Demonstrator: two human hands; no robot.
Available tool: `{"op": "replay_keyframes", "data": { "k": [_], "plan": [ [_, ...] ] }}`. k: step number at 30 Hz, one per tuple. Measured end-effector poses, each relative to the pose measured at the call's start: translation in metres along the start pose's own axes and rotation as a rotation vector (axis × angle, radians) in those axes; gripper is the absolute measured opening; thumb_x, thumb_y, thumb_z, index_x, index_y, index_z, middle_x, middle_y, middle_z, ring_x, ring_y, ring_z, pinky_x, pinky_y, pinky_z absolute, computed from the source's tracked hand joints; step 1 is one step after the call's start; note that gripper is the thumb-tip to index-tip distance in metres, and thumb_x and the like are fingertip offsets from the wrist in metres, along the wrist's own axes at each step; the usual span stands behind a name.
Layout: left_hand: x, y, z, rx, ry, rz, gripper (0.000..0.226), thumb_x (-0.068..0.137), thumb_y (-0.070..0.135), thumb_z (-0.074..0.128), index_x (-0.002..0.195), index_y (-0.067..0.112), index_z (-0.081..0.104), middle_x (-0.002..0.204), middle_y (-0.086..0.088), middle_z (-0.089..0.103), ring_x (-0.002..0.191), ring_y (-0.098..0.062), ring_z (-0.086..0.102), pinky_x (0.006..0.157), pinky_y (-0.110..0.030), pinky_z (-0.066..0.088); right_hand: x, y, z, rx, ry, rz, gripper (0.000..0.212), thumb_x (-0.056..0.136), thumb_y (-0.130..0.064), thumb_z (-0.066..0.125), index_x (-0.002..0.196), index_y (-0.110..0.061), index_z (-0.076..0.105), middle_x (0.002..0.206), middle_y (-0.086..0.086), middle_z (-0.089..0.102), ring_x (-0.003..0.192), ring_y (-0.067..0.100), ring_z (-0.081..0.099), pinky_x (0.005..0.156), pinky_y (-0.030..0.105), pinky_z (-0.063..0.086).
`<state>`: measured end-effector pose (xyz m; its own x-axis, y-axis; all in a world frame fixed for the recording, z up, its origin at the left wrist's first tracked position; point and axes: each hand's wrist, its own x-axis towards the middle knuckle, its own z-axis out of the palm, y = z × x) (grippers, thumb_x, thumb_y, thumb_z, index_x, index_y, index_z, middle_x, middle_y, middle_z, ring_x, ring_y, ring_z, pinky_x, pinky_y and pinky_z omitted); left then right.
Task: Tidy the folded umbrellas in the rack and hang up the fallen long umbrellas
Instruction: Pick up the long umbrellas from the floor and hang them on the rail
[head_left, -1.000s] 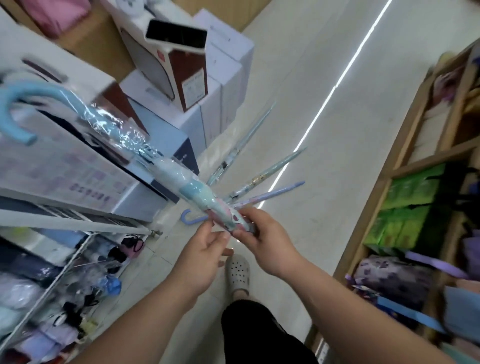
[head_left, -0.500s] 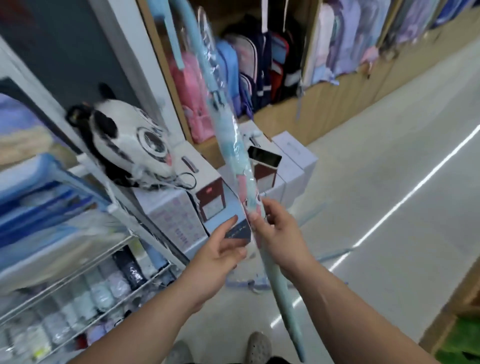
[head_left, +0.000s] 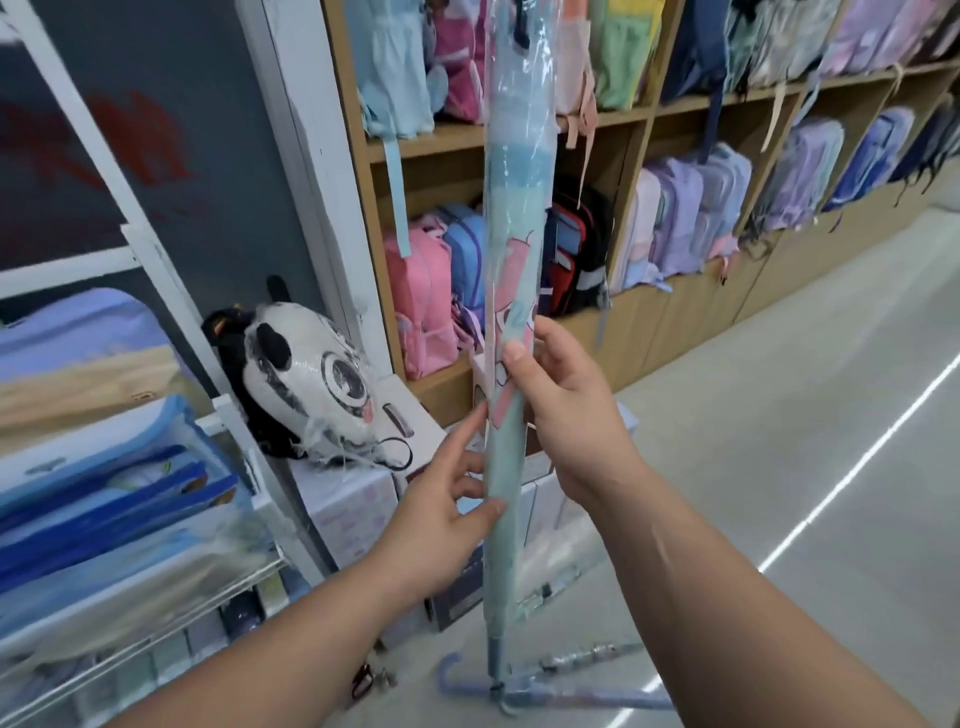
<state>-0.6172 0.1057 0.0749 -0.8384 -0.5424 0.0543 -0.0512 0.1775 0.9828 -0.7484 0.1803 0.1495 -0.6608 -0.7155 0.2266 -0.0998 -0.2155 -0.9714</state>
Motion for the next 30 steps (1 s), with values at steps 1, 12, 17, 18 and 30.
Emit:
{"op": "replay_keyframes", "data": {
  "k": [1, 12, 17, 18, 30],
  "plan": [
    [0.003, 0.004, -0.002, -0.010, 0.008, 0.009, 0.095, 0.091, -0.005, 0.065, 0.132, 0.075, 0.034, 0.109, 0.006, 0.066, 0.095, -0.023, 0.066, 0.094, -0.053, 0.055, 0.003, -0.002, -0.001, -0.002, -0.018, -0.009, 0.028, 0.100, -0.032, 0.060, 0.128, -0.037, 0.062, 0.097, -0.001, 0.069, 0.088, 0.015, 0.066, 0.078, 0.041, 0.056],
    [0.029, 0.059, -0.048, 0.007, 0.203, 0.113, 0.089, 0.093, -0.009, 0.058, 0.141, 0.062, 0.035, 0.119, 0.003, 0.071, 0.103, -0.023, 0.071, 0.091, -0.043, 0.058, -0.013, 0.024, 0.003, -0.198, -0.322, -0.007, 0.071, 0.094, -0.008, 0.067, 0.146, -0.050, 0.041, 0.110, -0.014, 0.067, 0.097, 0.016, 0.066, 0.082, 0.030, 0.058],
    [0.030, 0.085, -0.069, 0.033, 0.283, 0.170, 0.087, 0.094, -0.008, 0.058, 0.136, 0.065, 0.036, 0.114, 0.003, 0.073, 0.099, -0.023, 0.072, 0.085, -0.029, 0.058, 0.003, 0.019, 0.023, -0.283, -0.358, -0.099, 0.080, 0.092, -0.017, 0.072, 0.148, -0.057, 0.031, 0.107, -0.010, 0.066, 0.090, 0.012, 0.066, 0.080, 0.027, 0.058],
    [0.029, 0.091, -0.074, 0.051, 0.303, 0.187, 0.087, 0.094, -0.008, 0.058, 0.135, 0.066, 0.036, 0.114, 0.003, 0.073, 0.098, -0.024, 0.072, 0.084, -0.028, 0.058, 0.007, 0.015, 0.029, -0.289, -0.366, -0.117, 0.080, 0.092, -0.018, 0.071, 0.148, -0.057, 0.030, 0.107, -0.010, 0.065, 0.089, 0.013, 0.065, 0.080, 0.029, 0.059],
    [0.043, 0.185, -0.178, 0.181, 0.460, 0.404, 0.080, 0.094, -0.001, 0.063, 0.146, 0.054, 0.034, 0.112, 0.008, 0.071, 0.099, -0.013, 0.071, 0.094, -0.035, 0.057, 0.073, -0.052, 0.122, -0.379, -0.401, -0.370, 0.091, 0.092, -0.015, 0.071, 0.148, -0.062, 0.018, 0.098, -0.031, 0.056, 0.084, 0.004, 0.061, 0.071, 0.018, 0.053]
  ]
}}
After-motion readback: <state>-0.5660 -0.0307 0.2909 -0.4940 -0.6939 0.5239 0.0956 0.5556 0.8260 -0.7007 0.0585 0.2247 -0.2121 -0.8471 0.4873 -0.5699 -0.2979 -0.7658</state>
